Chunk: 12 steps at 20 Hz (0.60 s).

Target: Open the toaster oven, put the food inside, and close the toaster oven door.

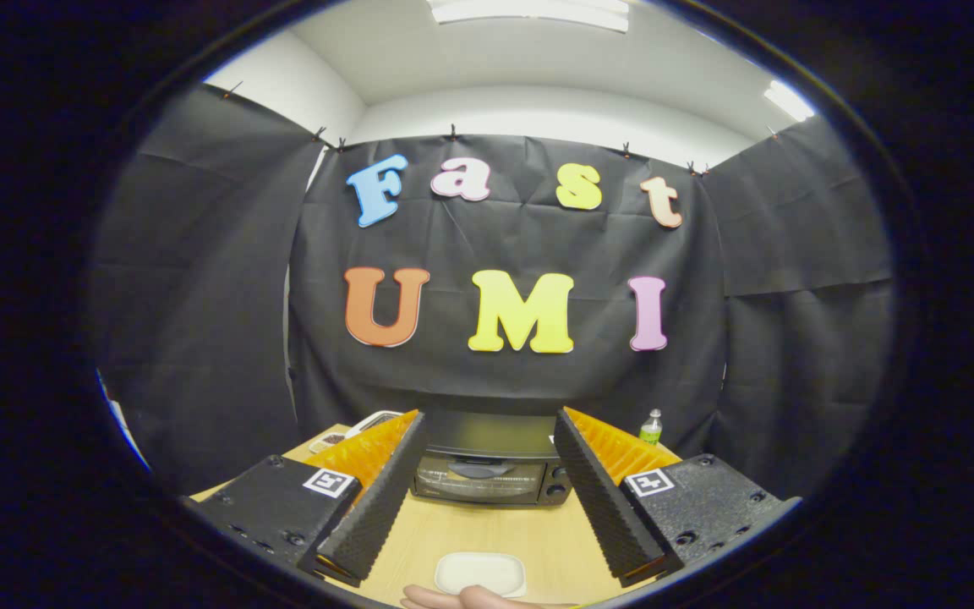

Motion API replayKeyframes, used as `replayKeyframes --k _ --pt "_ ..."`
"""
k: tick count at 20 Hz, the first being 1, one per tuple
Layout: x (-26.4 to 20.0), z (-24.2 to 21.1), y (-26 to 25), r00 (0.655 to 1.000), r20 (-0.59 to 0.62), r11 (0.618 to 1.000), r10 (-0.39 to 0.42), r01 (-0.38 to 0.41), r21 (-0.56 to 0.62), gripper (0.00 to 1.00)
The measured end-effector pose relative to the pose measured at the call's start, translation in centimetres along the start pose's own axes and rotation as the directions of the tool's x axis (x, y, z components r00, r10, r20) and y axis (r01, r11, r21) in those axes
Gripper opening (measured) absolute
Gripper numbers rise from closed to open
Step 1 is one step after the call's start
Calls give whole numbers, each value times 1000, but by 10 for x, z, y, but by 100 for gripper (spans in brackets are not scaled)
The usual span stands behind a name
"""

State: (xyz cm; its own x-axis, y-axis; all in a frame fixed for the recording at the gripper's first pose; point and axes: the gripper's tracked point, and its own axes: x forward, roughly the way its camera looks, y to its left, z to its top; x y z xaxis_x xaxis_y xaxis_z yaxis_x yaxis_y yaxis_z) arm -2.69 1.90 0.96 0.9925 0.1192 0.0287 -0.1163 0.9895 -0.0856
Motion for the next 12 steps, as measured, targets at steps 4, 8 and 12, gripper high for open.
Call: replayKeyframes --k 4,8,12 --pt "-14 -31 -23 999 -25 999 34 -33 35 100" --pt "-21 -42 -45 999 -37 998 6 -4 59 100" --pt "-35 -49 -43 999 -27 999 35 -36 -26 100"
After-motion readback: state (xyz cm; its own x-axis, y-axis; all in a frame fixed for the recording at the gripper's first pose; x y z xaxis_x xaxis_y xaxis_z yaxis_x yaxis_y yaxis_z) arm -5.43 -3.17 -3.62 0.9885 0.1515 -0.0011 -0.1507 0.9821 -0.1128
